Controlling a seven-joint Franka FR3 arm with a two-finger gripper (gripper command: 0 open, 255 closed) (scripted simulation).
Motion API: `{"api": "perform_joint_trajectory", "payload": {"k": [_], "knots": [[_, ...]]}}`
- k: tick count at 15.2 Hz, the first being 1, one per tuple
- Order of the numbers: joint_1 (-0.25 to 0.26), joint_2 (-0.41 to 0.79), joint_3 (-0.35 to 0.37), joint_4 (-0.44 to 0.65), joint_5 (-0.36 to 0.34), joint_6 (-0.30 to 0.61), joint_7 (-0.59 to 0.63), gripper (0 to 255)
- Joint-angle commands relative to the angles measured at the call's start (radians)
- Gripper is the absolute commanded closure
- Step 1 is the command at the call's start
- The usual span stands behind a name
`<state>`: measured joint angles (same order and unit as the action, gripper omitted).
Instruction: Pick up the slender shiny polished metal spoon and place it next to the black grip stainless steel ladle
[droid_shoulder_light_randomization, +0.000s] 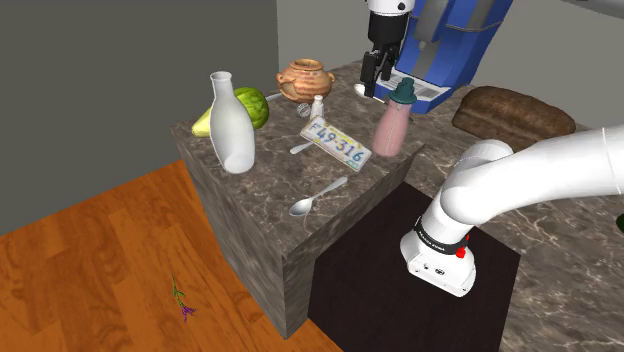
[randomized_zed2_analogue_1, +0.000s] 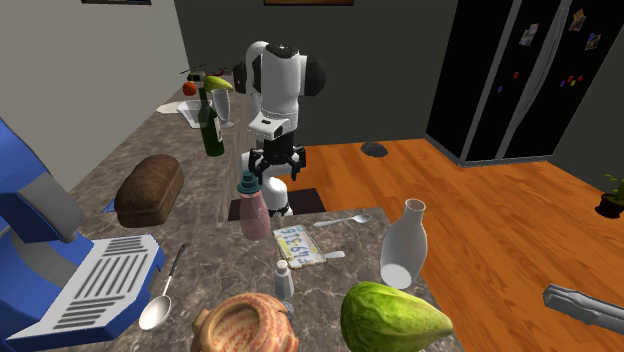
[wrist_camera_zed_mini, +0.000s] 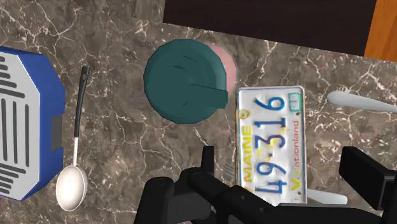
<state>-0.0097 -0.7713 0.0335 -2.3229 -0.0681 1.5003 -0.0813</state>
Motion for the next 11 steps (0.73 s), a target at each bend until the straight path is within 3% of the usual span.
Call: {"api": "perform_joint_trajectory", "payload": {"k": [1,11], "knots": [[0.0,0.0,0.0,0.0,0.0,0.0,0.0,0],[0.064,-0.087,0.218,-0.213,0.181,0.203,0.292,0]]}}
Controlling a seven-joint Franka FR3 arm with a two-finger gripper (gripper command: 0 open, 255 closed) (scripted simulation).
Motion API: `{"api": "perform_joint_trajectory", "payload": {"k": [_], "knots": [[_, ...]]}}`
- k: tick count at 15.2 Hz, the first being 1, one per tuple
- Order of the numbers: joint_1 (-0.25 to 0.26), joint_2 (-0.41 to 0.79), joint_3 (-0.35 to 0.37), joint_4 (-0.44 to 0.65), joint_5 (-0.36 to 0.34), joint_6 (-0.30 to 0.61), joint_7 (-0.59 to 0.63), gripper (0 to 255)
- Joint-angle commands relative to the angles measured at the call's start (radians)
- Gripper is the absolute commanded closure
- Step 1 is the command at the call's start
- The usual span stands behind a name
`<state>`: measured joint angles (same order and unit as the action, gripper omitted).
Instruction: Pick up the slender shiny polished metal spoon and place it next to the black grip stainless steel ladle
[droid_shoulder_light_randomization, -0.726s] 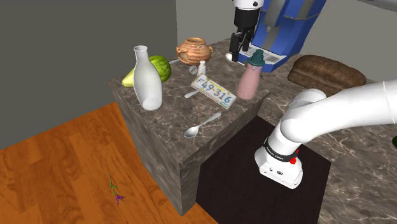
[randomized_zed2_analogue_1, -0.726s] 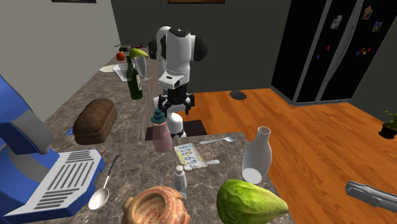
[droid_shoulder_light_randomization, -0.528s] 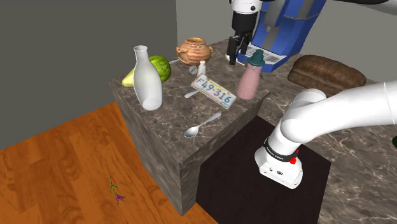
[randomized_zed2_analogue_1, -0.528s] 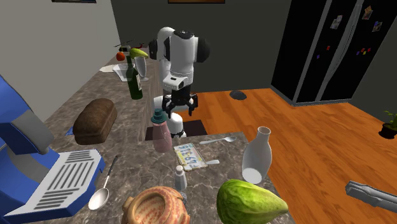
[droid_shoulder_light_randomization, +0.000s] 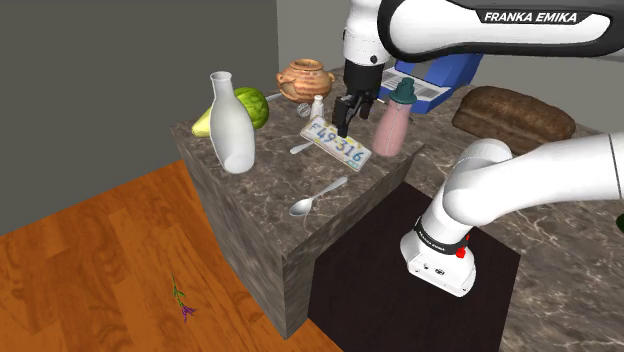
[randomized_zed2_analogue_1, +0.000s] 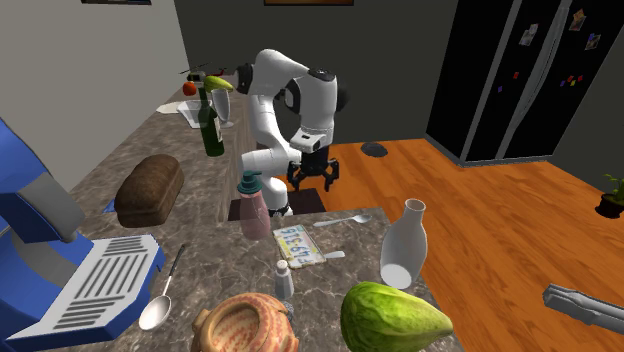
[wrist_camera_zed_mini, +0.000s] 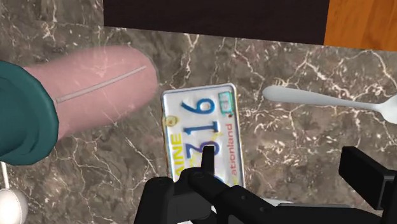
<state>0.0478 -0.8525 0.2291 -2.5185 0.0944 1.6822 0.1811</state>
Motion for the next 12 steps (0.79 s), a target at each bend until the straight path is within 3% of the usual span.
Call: {"api": "perform_joint_trajectory", "payload": {"k": [1,7,12], "knots": [[0.014,-0.005,0.048,-0.03,0.037,0.045,0.06,0],[0.045,0.048,0.212,-0.077,0.137,0.204,0.239,0],[0.04,0.147,0.366,-0.069,0.189,0.351,0.394,0]]}}
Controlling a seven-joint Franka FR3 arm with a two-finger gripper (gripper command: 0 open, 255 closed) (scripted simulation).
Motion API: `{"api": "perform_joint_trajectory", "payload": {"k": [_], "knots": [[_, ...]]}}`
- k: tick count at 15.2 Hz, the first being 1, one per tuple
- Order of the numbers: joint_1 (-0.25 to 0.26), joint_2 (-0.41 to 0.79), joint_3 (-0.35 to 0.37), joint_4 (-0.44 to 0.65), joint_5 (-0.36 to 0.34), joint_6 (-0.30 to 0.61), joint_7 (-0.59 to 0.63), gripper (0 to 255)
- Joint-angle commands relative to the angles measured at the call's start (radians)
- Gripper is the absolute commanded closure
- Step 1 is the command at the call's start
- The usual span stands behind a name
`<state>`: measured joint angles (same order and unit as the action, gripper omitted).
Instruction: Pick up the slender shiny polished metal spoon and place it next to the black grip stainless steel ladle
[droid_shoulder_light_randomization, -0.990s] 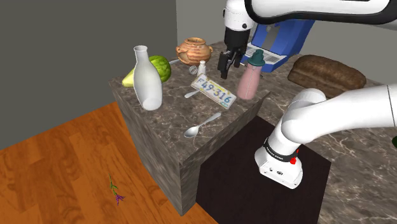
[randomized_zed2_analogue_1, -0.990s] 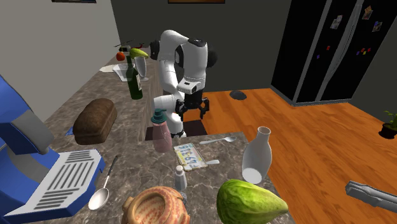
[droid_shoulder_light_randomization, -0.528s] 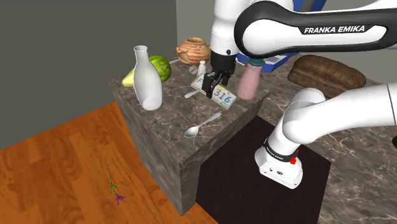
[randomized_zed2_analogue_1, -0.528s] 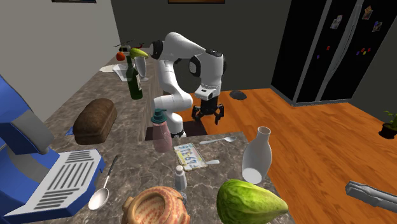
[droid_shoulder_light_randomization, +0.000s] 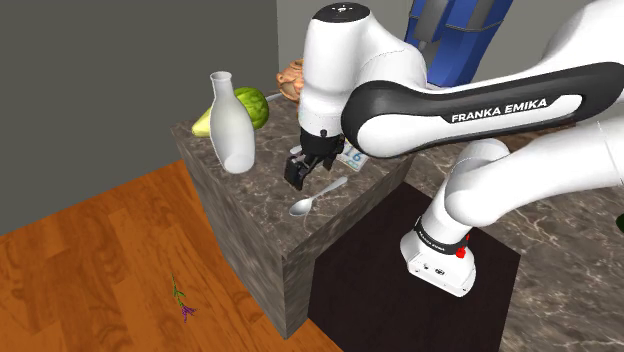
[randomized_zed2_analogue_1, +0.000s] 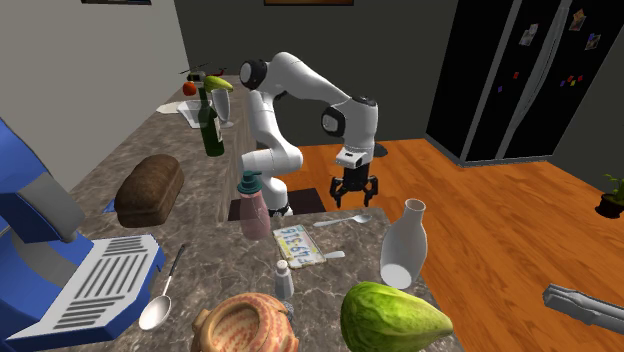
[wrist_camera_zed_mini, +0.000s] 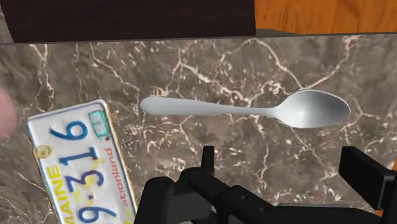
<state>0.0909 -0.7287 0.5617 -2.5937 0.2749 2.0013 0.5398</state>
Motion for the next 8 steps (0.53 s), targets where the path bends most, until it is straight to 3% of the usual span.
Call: {"api": "perform_joint_trajectory", "payload": {"k": [1,3,8], "knots": [[-0.01,0.049,0.066,0.013,0.014,0.061,0.067,0],[-0.03,0.104,0.135,0.031,0.016,0.121,0.134,0],[-0.041,0.136,0.16,-0.001,0.017,0.186,0.14,0]]}}
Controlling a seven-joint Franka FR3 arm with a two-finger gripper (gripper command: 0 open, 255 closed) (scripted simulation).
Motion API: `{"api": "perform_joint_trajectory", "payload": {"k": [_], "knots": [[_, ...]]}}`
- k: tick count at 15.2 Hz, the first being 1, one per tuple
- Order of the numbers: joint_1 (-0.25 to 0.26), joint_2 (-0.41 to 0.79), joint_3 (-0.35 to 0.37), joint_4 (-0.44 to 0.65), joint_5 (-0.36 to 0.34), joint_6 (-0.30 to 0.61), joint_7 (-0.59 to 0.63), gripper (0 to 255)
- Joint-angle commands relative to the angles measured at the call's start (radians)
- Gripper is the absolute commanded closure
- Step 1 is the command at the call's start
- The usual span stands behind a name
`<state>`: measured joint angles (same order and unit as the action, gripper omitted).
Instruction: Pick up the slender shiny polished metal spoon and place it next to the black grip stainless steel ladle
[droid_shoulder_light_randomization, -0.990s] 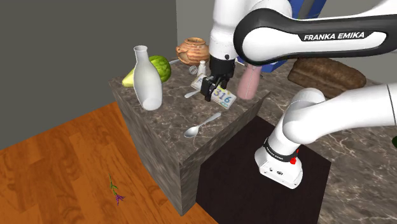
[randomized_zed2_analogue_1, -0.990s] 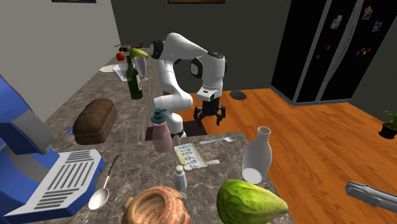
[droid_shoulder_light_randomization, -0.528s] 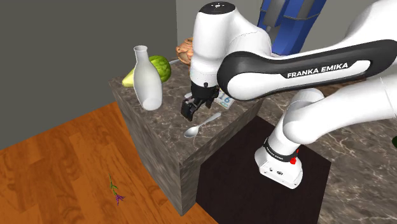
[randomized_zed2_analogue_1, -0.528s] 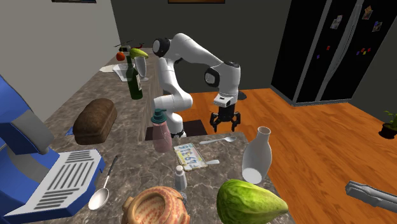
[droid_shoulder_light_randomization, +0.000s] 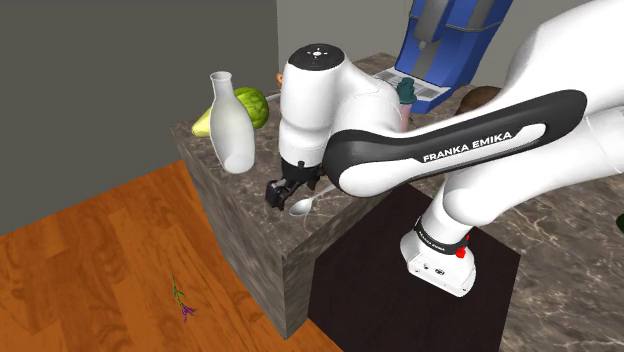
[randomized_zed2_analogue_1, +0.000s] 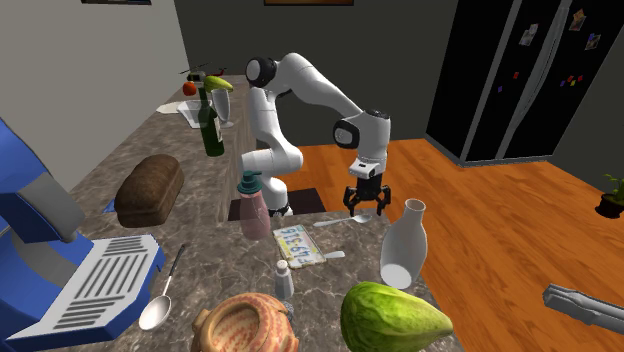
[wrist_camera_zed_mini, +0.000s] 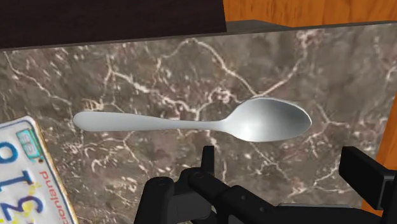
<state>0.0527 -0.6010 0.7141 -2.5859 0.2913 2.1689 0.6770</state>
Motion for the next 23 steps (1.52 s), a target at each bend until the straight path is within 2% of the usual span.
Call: {"api": "perform_joint_trajectory", "payload": {"k": [1,3,11,12,21,23], "knots": [[-0.006,0.017,0.013,-0.016,0.001,0.035,0.004,0],[-0.015,0.042,0.03,-0.035,-0.001,0.078,0.008,0],[-0.015,0.042,0.03,-0.035,-0.001,0.077,0.008,0],[-0.015,0.042,0.03,-0.035,-0.001,0.077,0.008,255],[-0.015,0.042,0.03,-0.035,-0.001,0.078,0.008,255],[-0.011,0.026,0.016,-0.019,-0.002,0.045,0.003,255]]}}
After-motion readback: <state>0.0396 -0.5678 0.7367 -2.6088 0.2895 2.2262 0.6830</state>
